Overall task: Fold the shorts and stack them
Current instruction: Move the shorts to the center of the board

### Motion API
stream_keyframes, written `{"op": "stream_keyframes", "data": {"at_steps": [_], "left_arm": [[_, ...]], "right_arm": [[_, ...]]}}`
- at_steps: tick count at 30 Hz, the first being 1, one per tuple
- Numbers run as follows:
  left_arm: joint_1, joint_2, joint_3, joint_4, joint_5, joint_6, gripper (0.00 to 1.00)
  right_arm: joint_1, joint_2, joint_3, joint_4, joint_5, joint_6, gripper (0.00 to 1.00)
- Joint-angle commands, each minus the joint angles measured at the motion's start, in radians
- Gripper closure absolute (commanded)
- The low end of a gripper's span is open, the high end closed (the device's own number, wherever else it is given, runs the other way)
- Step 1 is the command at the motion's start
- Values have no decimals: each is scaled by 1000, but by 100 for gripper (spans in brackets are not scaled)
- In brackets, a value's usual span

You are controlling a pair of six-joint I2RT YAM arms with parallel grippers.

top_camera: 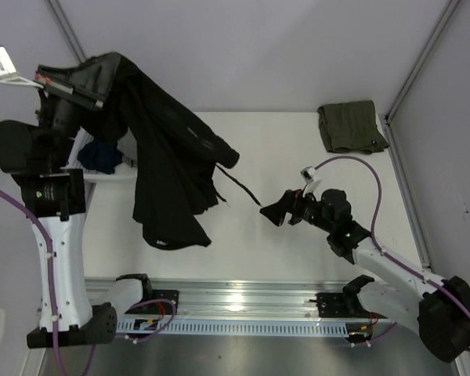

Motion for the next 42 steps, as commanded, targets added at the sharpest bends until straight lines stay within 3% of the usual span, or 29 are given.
{"op": "stream_keyframes", "data": {"at_steps": [1,4,8,12,15,19,28,42], "left_arm": [[-14,-108,-165,-17,48,-51,100],[-14,-218,-297,-18,68,-87,100],[-27,-352,-535,-27,75,-121,100],[-27,-451,-581,-176,49,-46,100],[-27,-482,-603,-228,41,-29,100],[-27,-511,-603,-296,53,-10,100],[-27,-553,-572,-412,30,8,100],[-27,-562,-529,-449,30,-7,100]], "right_arm": [[5,-65,80,104,-108,17,6],[24,-65,86,250,-216,113,6],[137,67,123,308,-198,112,7],[228,213,83,508,-167,177,7],[260,334,80,667,-162,224,7],[321,451,119,721,-100,217,7],[318,708,202,1005,-90,223,6],[315,969,287,1178,-87,348,6]]}}
